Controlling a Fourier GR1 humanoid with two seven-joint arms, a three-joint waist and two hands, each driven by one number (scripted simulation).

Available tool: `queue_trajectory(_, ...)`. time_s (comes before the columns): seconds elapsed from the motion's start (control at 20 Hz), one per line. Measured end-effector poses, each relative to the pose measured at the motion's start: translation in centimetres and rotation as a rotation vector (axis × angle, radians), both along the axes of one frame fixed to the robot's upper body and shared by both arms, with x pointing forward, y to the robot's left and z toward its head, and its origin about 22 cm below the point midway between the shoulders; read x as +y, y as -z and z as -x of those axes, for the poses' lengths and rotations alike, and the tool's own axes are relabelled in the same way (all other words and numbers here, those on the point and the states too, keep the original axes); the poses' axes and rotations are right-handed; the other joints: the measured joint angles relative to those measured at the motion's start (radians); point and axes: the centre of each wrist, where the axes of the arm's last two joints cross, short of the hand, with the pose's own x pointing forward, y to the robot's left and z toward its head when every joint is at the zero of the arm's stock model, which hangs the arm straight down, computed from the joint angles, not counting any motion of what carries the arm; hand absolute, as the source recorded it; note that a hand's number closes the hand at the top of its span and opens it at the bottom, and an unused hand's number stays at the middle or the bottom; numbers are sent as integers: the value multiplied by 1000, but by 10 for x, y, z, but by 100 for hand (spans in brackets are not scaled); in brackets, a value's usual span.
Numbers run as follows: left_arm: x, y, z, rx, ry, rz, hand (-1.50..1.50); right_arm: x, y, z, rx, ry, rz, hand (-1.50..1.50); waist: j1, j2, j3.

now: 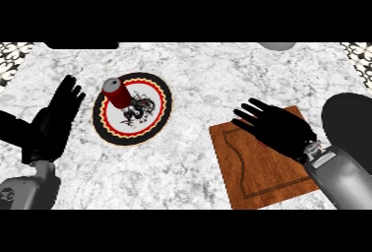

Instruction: Pick the bell pepper from the cutting board and place it in the pan

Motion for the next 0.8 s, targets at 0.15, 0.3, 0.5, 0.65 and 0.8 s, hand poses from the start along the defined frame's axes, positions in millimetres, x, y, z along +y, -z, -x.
queue_trajectory(0.15, -4, 0, 4, 0, -2, 1, 0, 1, 8, -4, 9, 9, 27, -150, 0, 0, 0)
queue_trajectory(0.3, -4, 2, 0, -1, -6, -3, 0, 0, 18, -8, 10, 8, 41, -150, -1, 0, 0)
queue_trajectory(0.5, -10, 8, 2, 1, -1, 1, 0, -3, 34, -9, 12, 6, 31, -150, -2, 0, 0)
queue_trajectory(0.65, -8, 4, 1, -2, -3, -1, 0, -4, 44, -19, 27, 8, 15, -150, 0, 0, 0)
queue_trajectory(0.8, -6, 9, 4, -3, 0, 0, 0, -7, 49, -25, 39, 13, 3, -150, 0, 0, 0)
